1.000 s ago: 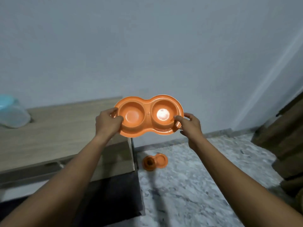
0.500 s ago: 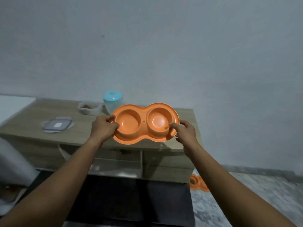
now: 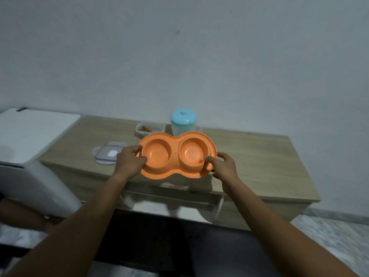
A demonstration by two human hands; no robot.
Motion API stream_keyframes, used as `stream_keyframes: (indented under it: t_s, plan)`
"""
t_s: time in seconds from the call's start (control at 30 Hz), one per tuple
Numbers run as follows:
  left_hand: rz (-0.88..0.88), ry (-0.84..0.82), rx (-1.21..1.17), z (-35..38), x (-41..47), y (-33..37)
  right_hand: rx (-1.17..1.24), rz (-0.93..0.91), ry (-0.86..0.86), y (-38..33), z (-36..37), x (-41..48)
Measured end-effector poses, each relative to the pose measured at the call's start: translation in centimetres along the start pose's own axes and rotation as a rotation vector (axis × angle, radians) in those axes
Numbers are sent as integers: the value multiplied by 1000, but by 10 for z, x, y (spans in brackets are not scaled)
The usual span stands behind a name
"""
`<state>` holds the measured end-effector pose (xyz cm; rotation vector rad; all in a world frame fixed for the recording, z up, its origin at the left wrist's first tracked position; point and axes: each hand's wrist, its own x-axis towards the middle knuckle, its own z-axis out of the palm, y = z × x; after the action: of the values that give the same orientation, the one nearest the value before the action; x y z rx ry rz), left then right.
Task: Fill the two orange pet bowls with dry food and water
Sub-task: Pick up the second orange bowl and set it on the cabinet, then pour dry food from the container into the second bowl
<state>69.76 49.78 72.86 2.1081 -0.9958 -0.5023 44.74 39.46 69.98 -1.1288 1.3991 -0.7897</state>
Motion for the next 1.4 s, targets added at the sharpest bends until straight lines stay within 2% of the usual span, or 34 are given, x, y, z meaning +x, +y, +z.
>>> stream_keyframes:
  t_s: [0.33,0.7,0.93,1.13,1.3,1.4]
  plan:
    - [-107,-51,93,20,70,-36,-122,130,-11,31,71,75]
    - [-65,-219,206,41,130,-84,-282,164,55,48,100,97]
    - [-66,-318,115,32,150,-98,-386,167,155,49,118,96]
    - [-11,-391,114,23,169,-108,-569,13,263,24,154,88]
    - [-72,-471,22,20,185,-114,-522,-162,137,-3,203,107]
    - [-116,-490,-40,21,192,-121,-486,-150,17,-19,240,132]
